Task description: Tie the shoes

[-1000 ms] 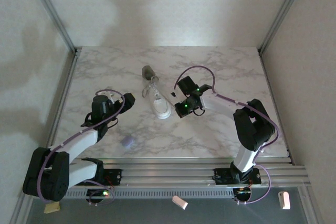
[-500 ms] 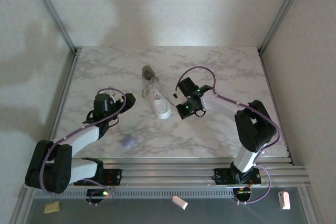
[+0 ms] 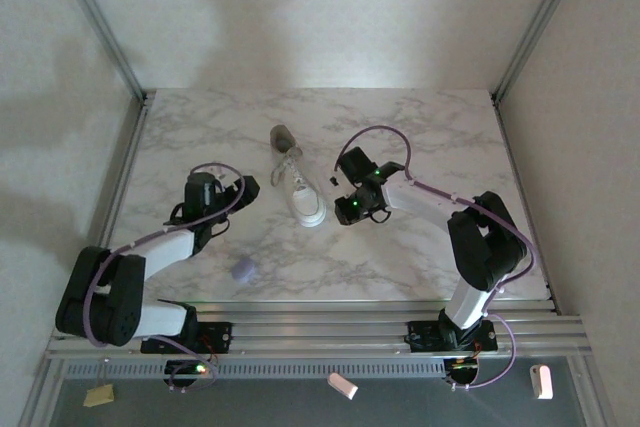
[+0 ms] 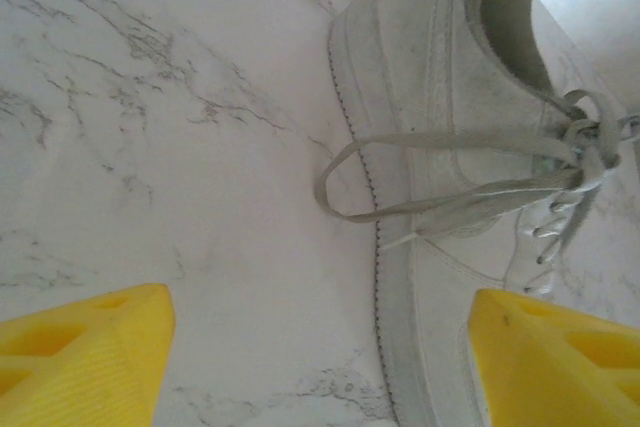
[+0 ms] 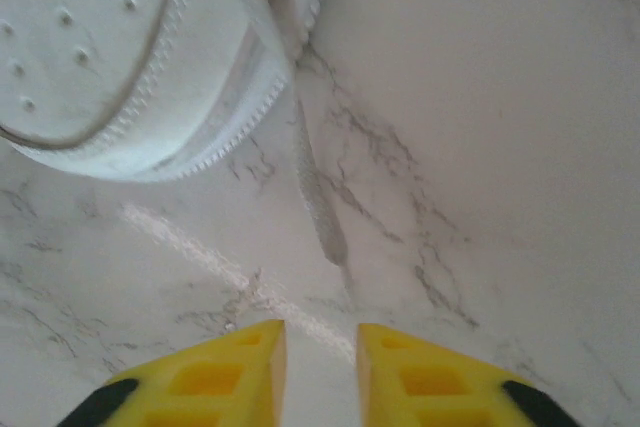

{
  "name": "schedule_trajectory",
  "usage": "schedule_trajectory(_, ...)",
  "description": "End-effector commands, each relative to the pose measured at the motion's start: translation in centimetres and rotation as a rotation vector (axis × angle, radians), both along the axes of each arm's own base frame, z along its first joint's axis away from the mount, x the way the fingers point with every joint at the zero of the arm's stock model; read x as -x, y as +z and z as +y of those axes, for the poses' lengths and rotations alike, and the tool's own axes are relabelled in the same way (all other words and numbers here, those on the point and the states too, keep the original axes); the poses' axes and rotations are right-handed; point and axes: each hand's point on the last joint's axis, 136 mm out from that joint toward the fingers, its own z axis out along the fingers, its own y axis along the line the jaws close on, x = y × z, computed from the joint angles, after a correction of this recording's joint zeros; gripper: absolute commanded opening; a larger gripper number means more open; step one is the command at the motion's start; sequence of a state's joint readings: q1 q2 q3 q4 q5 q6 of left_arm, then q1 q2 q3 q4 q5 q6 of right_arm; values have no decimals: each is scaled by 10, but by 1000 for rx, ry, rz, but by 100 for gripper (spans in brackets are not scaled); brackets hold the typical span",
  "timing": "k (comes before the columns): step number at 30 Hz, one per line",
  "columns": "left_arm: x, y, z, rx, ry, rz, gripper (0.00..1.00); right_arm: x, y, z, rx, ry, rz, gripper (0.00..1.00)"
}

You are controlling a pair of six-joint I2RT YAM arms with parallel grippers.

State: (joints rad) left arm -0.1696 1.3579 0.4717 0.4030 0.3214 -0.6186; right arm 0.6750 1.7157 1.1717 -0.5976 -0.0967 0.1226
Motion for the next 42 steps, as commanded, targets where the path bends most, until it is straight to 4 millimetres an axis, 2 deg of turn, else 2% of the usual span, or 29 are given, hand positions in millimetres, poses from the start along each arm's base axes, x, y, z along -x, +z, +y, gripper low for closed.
schedule_trajectory(1, -14, 3, -5, -18, -19, -30, 70, -20, 37, 14, -80, -54, -105, 30)
schedule_trajectory(6, -21, -10, -17, -29, -56, -10, 65, -41, 57, 28, -168, -169, -147, 37)
schedule_trajectory(8, -24, -8, -21, -27, -65, -24, 62, -51, 67, 38, -229, -225, -146, 40)
schedule_trajectory(16, -25, 1, -26, -19, -69, -70, 60, -97, 85, 78, -416, -435, -62, 41)
schedule_trajectory(20, -27, 10, -35, -22, -137, -119, 38, -108, 81, 85, -426, -471, -30, 39)
schedule_trajectory(25, -36, 4, -54, -32, -267, -122, 23, -107, 79, 78, -426, -473, -21, 36)
schedule_trajectory(28, -44, -1, -64, -6, -308, -113, 23, -104, 76, 70, -411, -467, -21, 35)
schedule_trajectory(35, -52, 2, -79, 53, -370, -136, 33, -97, 73, 63, -394, -447, -19, 32)
schedule_trajectory(42, -50, 6, -77, 108, -357, -154, 41, -97, 74, 64, -396, -437, -20, 30)
